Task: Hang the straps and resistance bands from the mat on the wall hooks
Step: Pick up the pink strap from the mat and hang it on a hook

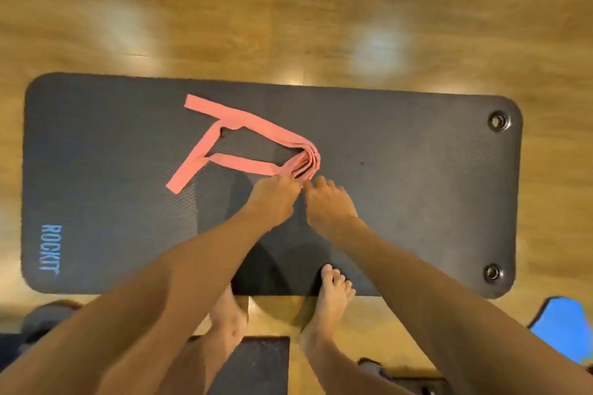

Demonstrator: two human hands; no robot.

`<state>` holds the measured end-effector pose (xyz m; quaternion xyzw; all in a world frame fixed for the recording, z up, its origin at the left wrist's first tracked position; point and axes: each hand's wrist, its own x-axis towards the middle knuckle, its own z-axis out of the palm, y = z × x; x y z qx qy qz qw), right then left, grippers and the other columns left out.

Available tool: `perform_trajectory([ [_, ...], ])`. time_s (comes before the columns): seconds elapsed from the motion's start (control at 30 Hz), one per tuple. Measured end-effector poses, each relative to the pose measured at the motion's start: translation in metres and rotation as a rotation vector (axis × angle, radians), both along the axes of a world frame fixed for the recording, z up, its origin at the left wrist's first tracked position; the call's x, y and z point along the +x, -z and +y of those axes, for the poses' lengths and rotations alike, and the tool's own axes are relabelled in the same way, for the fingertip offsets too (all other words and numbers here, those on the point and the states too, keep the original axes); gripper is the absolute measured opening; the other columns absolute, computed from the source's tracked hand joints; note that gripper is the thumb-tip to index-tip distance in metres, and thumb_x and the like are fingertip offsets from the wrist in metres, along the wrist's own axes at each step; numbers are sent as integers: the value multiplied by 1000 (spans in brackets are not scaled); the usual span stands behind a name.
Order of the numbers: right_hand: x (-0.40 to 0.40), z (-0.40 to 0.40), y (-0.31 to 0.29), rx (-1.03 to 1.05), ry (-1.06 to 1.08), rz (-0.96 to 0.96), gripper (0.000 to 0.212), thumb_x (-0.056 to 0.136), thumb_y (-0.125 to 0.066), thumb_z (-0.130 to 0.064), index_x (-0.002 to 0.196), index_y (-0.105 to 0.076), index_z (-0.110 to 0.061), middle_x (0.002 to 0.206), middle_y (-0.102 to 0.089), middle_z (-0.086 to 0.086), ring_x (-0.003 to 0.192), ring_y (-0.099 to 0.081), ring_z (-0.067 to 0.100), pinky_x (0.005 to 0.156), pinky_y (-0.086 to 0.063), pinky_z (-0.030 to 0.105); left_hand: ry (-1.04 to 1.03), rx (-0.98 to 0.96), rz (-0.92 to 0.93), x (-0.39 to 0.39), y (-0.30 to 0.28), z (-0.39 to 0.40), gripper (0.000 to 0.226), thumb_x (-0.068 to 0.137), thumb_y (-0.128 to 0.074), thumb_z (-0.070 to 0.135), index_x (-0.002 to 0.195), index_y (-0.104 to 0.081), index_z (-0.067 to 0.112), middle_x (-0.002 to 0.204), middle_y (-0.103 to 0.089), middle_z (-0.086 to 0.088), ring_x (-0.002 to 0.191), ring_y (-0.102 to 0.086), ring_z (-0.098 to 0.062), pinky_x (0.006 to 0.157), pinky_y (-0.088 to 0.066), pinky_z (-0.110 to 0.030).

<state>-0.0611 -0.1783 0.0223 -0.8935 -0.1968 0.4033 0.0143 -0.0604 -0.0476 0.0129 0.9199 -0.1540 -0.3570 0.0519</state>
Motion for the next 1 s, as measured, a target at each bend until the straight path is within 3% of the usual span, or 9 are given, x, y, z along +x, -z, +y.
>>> perform_trajectory([
  [0.13,4,-6,103,30,2,-19,43,95,-54,-20,135,-43,-13,130,-49,14,118,-51,33,92,-43,42,2,-12,15,-18,100,7,50,96,-48,17,144,-36,21,126,-60,-7,109,-62,-31,87,-50,-46],
  [0.23,4,-9,123,63,-18,-79,39,89,-63,-19,127,-55,-13,122,-53,16,111,-53,34,87,-45,43,26,75,-33,-20,119,13,48,97,-46,18,143,-33,19,119,-63,-8,105,-63,-31,79,-49,-43],
  [0.33,-3,-8,123,94,-106,-239,17,62,-75,-7,79,-72,-7,93,-60,17,82,-59,36,66,-44,37,7,126,-32,-19,110,6,28,96,-45,14,124,-46,15,112,-66,-8,102,-65,-31,76,-47,-41],
  [0.4,-5,-10,105,151,-94,-307,18,52,-77,-8,68,-69,-6,86,-59,16,75,-56,33,62,-41,35,-34,110,-34,-15,86,2,24,95,-46,14,119,-50,15,112,-65,-9,101,-65,-31,77,-48,-41],
  [0.53,7,-25,31,227,-34,-202,44,67,-70,-19,108,-63,-8,111,-53,10,100,-46,32,77,-33,38,-183,-13,-60,-9,14,3,25,90,-55,17,115,-56,12,111,-63,-8,99,-64,-32,69,-47,-40],
  [0.63,22,-41,-45,404,155,-41,23,69,-47,-20,89,-57,-15,100,-53,1,102,-44,25,75,-24,31,-93,-116,-183,-8,-56,-3,29,60,-82,10,83,-65,8,88,-62,-11,77,-65,-32,50,-49,-34],
  [0.7,33,-49,-100,513,371,74,18,67,-43,-11,80,-54,-15,87,-56,3,93,-48,26,71,-32,34,-100,-172,-222,-2,-104,-9,33,46,-84,9,71,-63,9,79,-57,-10,66,-60,-30,47,-46,-33],
  [0.83,54,-62,-213,612,571,82,18,74,-48,6,76,-53,-11,79,-58,14,75,-52,31,65,-40,38,-218,-413,-281,19,-205,-20,17,58,-63,9,73,-54,8,90,-54,-11,75,-53,-30,60,-44,-40],
  [1.0,70,-77,-360,803,740,117,27,86,-46,2,69,-50,-18,54,-54,5,44,-47,18,42,-37,27,-262,-544,-326,50,-348,-34,24,62,-57,10,69,-37,22,63,-42,6,59,-50,-32,54,-21,-24],
])
